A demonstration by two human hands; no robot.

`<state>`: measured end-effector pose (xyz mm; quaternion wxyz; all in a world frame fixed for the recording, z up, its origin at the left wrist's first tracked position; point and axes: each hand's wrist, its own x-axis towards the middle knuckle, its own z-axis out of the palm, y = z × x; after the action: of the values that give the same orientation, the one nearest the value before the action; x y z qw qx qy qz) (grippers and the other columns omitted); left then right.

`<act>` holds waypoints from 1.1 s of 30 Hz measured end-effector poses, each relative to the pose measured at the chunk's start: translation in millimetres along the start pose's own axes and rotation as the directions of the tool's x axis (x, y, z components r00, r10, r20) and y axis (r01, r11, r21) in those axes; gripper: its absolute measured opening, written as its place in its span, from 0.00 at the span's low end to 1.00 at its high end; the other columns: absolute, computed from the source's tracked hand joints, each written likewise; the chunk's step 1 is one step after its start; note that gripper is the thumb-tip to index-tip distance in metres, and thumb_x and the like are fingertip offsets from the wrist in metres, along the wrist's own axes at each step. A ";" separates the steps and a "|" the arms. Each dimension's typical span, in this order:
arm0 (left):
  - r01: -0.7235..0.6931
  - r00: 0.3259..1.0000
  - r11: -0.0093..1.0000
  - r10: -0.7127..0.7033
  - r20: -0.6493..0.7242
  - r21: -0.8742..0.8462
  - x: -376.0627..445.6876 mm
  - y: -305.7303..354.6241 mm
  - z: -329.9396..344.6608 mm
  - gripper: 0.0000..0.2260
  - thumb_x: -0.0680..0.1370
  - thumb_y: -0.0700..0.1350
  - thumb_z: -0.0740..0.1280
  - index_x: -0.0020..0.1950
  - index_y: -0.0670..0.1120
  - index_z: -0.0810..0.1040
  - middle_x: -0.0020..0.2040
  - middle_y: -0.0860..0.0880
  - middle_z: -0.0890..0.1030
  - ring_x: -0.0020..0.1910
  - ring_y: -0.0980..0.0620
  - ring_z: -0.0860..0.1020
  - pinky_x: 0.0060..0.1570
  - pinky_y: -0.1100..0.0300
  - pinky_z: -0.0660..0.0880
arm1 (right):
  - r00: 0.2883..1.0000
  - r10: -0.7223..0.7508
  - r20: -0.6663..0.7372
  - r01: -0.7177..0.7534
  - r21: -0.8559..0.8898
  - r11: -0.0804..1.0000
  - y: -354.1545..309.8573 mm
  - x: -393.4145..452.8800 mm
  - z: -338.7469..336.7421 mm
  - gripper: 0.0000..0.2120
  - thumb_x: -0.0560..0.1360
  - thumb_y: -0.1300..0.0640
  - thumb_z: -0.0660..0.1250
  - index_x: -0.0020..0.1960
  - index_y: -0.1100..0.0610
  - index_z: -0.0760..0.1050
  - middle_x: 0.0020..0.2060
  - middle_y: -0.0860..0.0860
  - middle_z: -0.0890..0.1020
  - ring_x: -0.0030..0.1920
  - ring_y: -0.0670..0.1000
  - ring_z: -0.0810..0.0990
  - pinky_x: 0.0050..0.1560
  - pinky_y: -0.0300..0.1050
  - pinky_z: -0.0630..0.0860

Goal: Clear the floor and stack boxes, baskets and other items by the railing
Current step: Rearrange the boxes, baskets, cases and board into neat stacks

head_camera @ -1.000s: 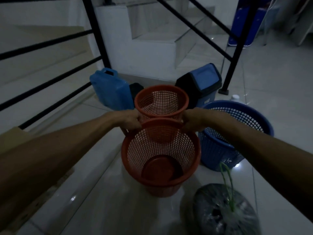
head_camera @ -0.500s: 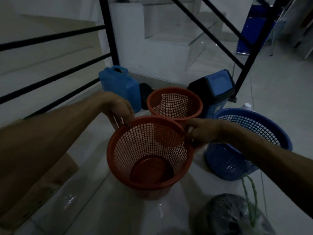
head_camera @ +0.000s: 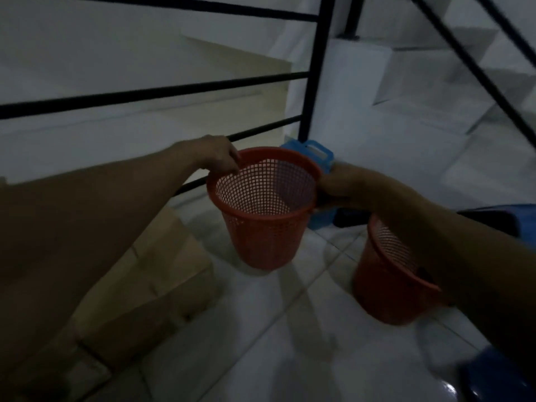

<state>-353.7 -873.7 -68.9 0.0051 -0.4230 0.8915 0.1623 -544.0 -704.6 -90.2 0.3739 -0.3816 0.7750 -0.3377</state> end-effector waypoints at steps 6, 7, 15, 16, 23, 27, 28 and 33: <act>0.018 0.994 1.000 -0.017 0.105 -0.013 8.7 -42.1 18.8 0.17 0.79 0.54 0.68 0.67 0.52 0.80 0.71 0.51 0.75 0.70 0.48 0.72 0.70 0.54 0.67 | 0.998 0.056 -0.002 -0.056 -0.127 0.990 -12.7 63.9 69.3 0.05 0.81 0.61 0.63 0.54 0.62 0.75 0.47 0.60 0.83 0.41 0.53 0.86 0.37 0.42 0.83; 0.021 0.991 1.000 -0.019 0.130 -0.014 7.1 -49.1 24.7 0.18 0.79 0.55 0.68 0.68 0.53 0.79 0.73 0.51 0.73 0.71 0.49 0.71 0.71 0.54 0.65 | 0.999 0.054 0.004 -0.054 -0.106 0.993 -8.5 77.4 81.4 0.05 0.81 0.62 0.63 0.53 0.63 0.75 0.47 0.60 0.84 0.41 0.54 0.86 0.39 0.44 0.84; 0.134 0.948 0.990 -0.143 0.286 0.051 -6.8 -101.4 61.4 0.27 0.78 0.64 0.64 0.75 0.55 0.71 0.78 0.49 0.65 0.76 0.47 0.62 0.75 0.48 0.59 | 0.995 0.057 0.083 -0.068 0.142 0.988 7.4 135.7 118.8 0.02 0.79 0.66 0.63 0.51 0.62 0.73 0.48 0.61 0.83 0.44 0.57 0.87 0.49 0.51 0.84; 0.146 0.948 0.987 -0.159 0.276 0.068 -6.9 -105.8 64.6 0.28 0.78 0.65 0.65 0.75 0.55 0.71 0.78 0.49 0.65 0.76 0.46 0.63 0.75 0.48 0.60 | 0.994 0.051 0.101 -0.066 0.155 0.986 6.9 138.1 119.1 0.02 0.79 0.67 0.62 0.49 0.62 0.73 0.49 0.61 0.82 0.45 0.57 0.87 0.50 0.51 0.84; 0.151 0.930 0.979 -0.187 0.318 0.134 -4.8 -87.3 65.4 0.18 0.82 0.54 0.63 0.71 0.52 0.77 0.72 0.51 0.74 0.70 0.50 0.71 0.72 0.52 0.66 | 0.977 0.024 0.211 -0.037 0.056 0.998 9.3 126.7 108.4 0.05 0.82 0.59 0.61 0.52 0.61 0.73 0.48 0.61 0.83 0.48 0.57 0.85 0.53 0.53 0.83; 0.199 0.885 0.945 -0.287 0.366 0.260 7.6 -56.3 59.1 0.19 0.82 0.53 0.64 0.72 0.50 0.76 0.72 0.49 0.74 0.70 0.48 0.72 0.71 0.52 0.68 | 0.969 -0.037 0.243 0.084 -0.187 0.979 8.2 112.5 74.9 0.14 0.81 0.51 0.65 0.55 0.63 0.74 0.48 0.59 0.83 0.46 0.56 0.86 0.49 0.52 0.84; 0.209 0.880 0.943 -0.297 0.371 0.261 12.3 -48.4 58.8 0.20 0.80 0.54 0.66 0.71 0.49 0.77 0.71 0.48 0.75 0.68 0.47 0.73 0.70 0.51 0.70 | 0.973 -0.058 0.221 0.115 -0.254 0.960 9.4 109.5 63.7 0.15 0.81 0.50 0.66 0.57 0.63 0.74 0.48 0.59 0.83 0.43 0.55 0.86 0.45 0.49 0.84; 0.120 0.944 0.957 -0.193 0.269 0.265 35.9 -6.6 70.6 0.22 0.79 0.56 0.68 0.70 0.47 0.77 0.70 0.47 0.76 0.66 0.44 0.75 0.66 0.47 0.73 | 0.971 -0.241 0.011 0.184 -0.680 0.710 26.0 86.9 -2.1 0.14 0.78 0.50 0.69 0.46 0.62 0.76 0.33 0.54 0.78 0.33 0.50 0.78 0.34 0.45 0.78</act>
<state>-380.8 -883.9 -142.9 0.2018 -0.4604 0.8574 0.1106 -591.8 -765.0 -138.1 0.1377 -0.5641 0.8093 -0.0884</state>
